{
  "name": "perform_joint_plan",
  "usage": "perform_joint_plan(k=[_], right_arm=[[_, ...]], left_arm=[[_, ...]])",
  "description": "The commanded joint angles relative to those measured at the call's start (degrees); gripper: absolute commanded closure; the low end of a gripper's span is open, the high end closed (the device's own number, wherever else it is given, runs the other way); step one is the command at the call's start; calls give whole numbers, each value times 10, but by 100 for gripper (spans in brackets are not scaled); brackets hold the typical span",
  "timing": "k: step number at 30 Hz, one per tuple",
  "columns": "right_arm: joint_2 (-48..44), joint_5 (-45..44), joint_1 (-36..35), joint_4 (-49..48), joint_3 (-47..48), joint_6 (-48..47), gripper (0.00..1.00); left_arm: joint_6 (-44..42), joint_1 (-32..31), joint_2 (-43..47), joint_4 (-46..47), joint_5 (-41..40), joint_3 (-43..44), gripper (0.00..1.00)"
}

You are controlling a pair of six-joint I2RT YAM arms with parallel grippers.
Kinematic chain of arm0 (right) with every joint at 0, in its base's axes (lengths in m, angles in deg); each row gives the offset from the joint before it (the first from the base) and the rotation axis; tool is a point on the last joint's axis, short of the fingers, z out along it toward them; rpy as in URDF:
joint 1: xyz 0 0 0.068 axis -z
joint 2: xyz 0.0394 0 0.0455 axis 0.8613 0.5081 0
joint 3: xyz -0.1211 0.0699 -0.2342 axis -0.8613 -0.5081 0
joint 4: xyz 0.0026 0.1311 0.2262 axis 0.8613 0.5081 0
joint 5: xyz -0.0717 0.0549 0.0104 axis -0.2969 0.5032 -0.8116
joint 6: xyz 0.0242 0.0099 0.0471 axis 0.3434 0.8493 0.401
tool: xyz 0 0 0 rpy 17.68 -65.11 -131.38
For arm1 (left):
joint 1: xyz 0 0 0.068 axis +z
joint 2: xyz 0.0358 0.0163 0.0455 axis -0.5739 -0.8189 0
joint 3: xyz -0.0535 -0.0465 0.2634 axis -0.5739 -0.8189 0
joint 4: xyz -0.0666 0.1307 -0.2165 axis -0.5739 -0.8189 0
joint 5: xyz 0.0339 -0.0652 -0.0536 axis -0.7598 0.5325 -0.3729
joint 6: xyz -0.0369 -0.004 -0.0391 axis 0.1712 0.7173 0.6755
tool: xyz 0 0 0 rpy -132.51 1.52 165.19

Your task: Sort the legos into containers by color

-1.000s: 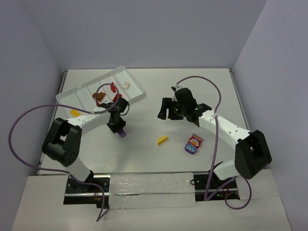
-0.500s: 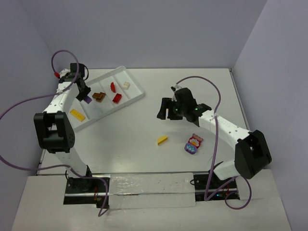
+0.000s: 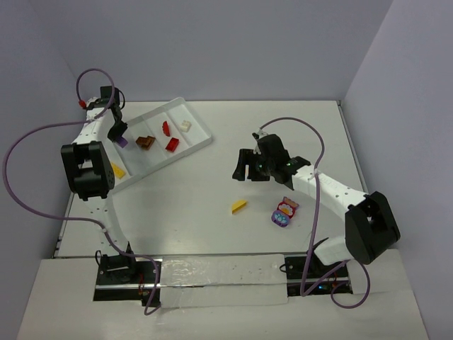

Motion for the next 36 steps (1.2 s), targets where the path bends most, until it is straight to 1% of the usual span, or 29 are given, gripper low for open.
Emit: perform_joint_plan(k=[1,2,3,4,5,7,10,15,16,17,19,20,22,24,26,27,28,29,31,34,36], right_arm=[[-6,-10,-3,-11,17,-4,24],[-7,-18,-2,-5,21,-4,24],[-12,-26,-2,-1,23,-4,23],[-20,-35,-2,4,23,-3,22],[-29,-44,-2,9,22,-2,22],[-42,-62,0,15,17,0,22],[-81,-85,12,27,0,4,22],[-134,-123,24,48,-32,6,23],[-141,-128,24,53,-42,10,24],[-150,-135,24,58,-54,18,24],[-167,-147,26,60,-67,26,24],[-176,-154,28,58,-81,32,24],[-191,-161,36,60,-92,39,23],[-201,-162,52,69,-92,35,23],[-211,-163,66,84,-90,27,22],[-217,-166,84,94,-88,18,20],[-227,-168,98,98,-90,11,20],[-234,-169,102,99,-92,5,20],[-248,-156,144,106,-95,-10,19],[-261,-145,171,116,-98,-17,19],[-270,-126,183,116,-98,-15,19]], left_arm=[[-27,7,-20,5,0,47,73],[-31,7,-25,3,3,54,61],[-35,7,-28,4,7,57,45],[-38,7,-26,7,14,56,35],[-42,6,-23,10,22,55,28],[-45,5,-14,14,41,49,26],[-52,-3,24,30,51,26,25],[-74,-47,117,44,62,-23,27],[-84,-71,138,55,66,-44,28],[-112,-116,175,78,80,-98,28],[-142,-196,217,110,99,-142,28],[-153,-250,233,127,104,-174,27],[-166,-349,242,143,107,-219,27],[-173,-418,234,145,114,-238,26],[-186,-456,230,150,121,-252,26],[-195,-489,229,161,130,-266,25],[-204,-510,228,170,162,-275,24],[-206,-516,228,176,181,-277,23],[-218,-567,219,181,190,-286,19],[-225,-591,205,182,208,-285,16],[-239,-602,193,184,241,-288,13]])
